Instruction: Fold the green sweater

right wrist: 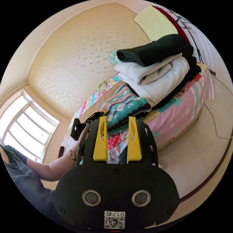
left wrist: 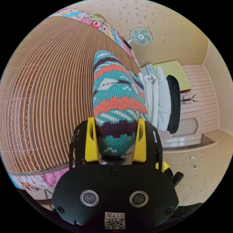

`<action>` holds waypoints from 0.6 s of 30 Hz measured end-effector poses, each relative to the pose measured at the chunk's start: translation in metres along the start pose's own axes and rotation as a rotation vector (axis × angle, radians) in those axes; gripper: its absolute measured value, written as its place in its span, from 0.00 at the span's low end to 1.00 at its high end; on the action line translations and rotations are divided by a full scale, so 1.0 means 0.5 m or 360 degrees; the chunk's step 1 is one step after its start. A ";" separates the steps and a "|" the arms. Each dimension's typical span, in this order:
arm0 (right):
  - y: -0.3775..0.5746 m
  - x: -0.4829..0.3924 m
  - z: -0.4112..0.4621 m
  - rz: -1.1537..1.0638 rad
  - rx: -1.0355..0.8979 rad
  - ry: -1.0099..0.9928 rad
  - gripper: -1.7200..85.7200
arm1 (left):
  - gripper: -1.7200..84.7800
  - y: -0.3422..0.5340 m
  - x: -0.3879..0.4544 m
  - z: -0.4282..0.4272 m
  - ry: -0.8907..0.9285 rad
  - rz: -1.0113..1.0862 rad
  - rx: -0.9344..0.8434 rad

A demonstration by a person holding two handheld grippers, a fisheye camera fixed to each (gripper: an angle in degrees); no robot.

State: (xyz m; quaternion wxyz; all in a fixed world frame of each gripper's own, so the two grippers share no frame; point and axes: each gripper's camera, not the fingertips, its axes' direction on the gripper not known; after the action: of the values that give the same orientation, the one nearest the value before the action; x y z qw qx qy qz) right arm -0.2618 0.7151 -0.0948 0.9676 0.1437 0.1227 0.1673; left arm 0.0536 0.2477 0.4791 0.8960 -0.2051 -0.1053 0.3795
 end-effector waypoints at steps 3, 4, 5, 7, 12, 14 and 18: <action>-0.002 -0.074 0.072 -0.0177 -0.0101 -0.0215 0.12 | 0.23 0.037 -0.073 -0.096 0.0238 0.0098 -0.0107; 0.000 -0.093 0.089 -0.0226 -0.0129 -0.0249 0.11 | 0.19 0.073 -0.112 -0.159 0.0273 0.0097 -0.0066; 0.005 -0.134 0.124 -0.0322 -0.0204 -0.0302 0.09 | 0.13 0.118 -0.153 -0.233 0.0237 0.0072 -0.0004; 0.020 -0.196 0.176 -0.0455 -0.0328 -0.0354 0.08 | 0.09 0.196 -0.211 -0.357 0.0199 0.0058 0.0135; 0.092 -0.350 0.299 -0.0688 -0.0605 -0.0452 0.04 | 0.04 0.439 -0.325 -0.731 -0.0451 -0.0007 0.0581; 0.114 -0.387 0.333 -0.0704 -0.0687 -0.0482 0.03 | 0.03 0.528 -0.364 -0.905 -0.1011 -0.0121 0.0726; 0.152 -0.468 0.392 -0.0754 -0.0858 -0.0511 0.03 | 0.07 0.591 -0.425 -1.177 -0.1377 -0.0284 0.1025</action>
State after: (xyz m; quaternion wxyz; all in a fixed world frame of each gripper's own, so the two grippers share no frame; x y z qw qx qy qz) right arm -0.4418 0.6533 0.1559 0.9894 -0.1235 -0.0488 -0.0590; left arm -0.0786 0.1103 -0.1861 0.8171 0.2643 -0.3597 0.3648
